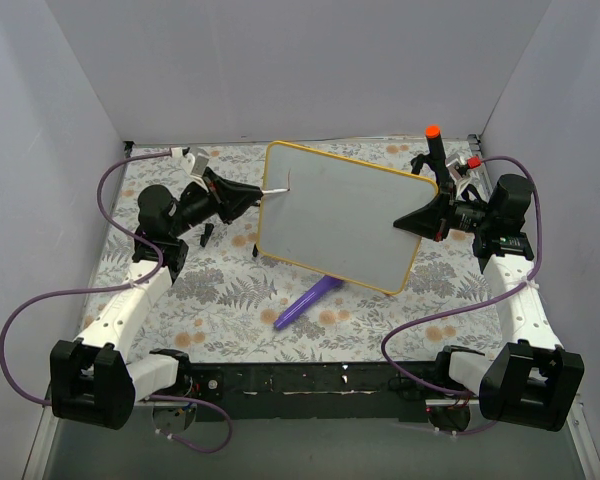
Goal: Write a sentence on the whiteboard
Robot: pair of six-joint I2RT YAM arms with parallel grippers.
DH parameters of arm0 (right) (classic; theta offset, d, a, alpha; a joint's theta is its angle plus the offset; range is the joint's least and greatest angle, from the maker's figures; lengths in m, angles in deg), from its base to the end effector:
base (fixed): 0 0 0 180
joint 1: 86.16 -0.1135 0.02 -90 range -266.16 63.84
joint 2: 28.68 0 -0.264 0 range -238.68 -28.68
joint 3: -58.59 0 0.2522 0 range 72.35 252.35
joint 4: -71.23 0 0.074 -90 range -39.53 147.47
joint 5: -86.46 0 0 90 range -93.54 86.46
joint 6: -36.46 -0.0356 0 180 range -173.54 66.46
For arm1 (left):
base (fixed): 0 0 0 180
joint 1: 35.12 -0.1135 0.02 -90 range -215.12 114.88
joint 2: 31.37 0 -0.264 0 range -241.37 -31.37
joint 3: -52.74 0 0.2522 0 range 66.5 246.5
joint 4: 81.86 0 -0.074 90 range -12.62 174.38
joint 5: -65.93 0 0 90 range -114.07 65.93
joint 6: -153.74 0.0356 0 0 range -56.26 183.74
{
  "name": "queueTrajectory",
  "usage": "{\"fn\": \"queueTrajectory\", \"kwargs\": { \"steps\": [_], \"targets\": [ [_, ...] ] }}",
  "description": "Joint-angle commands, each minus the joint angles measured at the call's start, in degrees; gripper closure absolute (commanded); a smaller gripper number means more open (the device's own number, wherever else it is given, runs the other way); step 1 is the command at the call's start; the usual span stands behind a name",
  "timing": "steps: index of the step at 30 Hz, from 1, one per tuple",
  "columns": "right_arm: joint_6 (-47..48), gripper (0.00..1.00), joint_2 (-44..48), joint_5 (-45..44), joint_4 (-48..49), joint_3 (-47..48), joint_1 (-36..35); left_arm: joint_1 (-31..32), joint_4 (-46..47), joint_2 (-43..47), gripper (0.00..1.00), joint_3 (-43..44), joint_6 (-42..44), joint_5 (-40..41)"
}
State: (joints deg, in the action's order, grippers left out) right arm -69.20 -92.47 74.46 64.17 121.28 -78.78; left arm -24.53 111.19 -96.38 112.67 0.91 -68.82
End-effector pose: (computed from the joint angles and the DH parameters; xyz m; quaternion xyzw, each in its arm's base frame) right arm 0.2386 0.0042 0.3340 -0.2866 0.6577 0.5110 0.4734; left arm 0.2490 -0.0721 0.3442 -0.0093 0.6713 -0.6173 0.4100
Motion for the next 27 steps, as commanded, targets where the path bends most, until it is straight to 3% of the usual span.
{"fn": "queueTrajectory", "kwargs": {
  "steps": [1, 21, 27],
  "targets": [
    [-1.83, 0.99, 2.18, 4.27, 5.87, 0.91, -0.35, -0.39, -0.97, 2.17, 1.00, -1.43, 0.69, -1.47],
    [-2.36, 0.99, 2.44, 4.27, 6.57, 0.56, -0.26, -0.39, 10.63, -0.73, 1.00, 0.50, -8.98, -4.46],
    [-2.36, 0.99, 2.18, 4.09, 6.57, 0.47, -0.35, -0.39, 10.37, -0.29, 1.00, 0.32, -9.15, -4.55]
  ]
}}
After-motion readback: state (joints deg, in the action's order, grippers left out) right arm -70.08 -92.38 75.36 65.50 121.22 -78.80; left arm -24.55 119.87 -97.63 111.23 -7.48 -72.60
